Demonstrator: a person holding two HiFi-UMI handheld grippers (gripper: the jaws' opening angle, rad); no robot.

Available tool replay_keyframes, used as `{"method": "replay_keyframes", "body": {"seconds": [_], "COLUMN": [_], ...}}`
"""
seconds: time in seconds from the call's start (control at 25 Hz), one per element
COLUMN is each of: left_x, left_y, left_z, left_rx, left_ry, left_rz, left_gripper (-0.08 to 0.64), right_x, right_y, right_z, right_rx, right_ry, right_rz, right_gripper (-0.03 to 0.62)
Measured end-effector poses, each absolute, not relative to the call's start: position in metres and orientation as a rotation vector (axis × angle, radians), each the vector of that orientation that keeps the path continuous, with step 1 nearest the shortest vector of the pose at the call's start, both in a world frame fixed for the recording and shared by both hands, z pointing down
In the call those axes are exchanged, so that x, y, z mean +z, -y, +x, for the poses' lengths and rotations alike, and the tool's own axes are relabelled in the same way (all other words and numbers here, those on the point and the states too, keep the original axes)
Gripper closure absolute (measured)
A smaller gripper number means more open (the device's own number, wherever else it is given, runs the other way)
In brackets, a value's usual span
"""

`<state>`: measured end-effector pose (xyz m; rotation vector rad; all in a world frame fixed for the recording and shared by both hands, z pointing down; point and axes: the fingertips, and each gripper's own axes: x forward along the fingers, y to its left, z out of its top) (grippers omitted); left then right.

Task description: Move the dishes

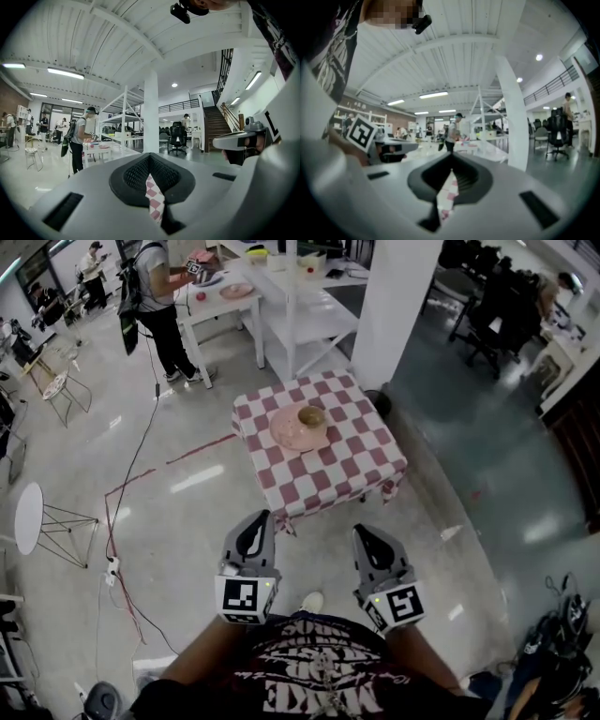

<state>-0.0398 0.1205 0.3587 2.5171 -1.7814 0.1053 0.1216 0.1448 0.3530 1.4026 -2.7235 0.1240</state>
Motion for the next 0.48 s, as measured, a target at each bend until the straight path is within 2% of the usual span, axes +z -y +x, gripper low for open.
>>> {"method": "replay_keyframes", "body": {"seconds": [0.48], "left_x": [0.354], "left_y": [-0.097], "left_z": [-0.049], "left_rx": [0.143], "left_ry": [1.888], "left_rz": [2.477], "left_gripper": [0.535], "right_x": [0.362], "right_y": [-0.106], "right_z": [0.122], "right_rx": [0.187], "right_ry": [2.765], "right_rz": [1.361], "right_gripper": [0.557]}}
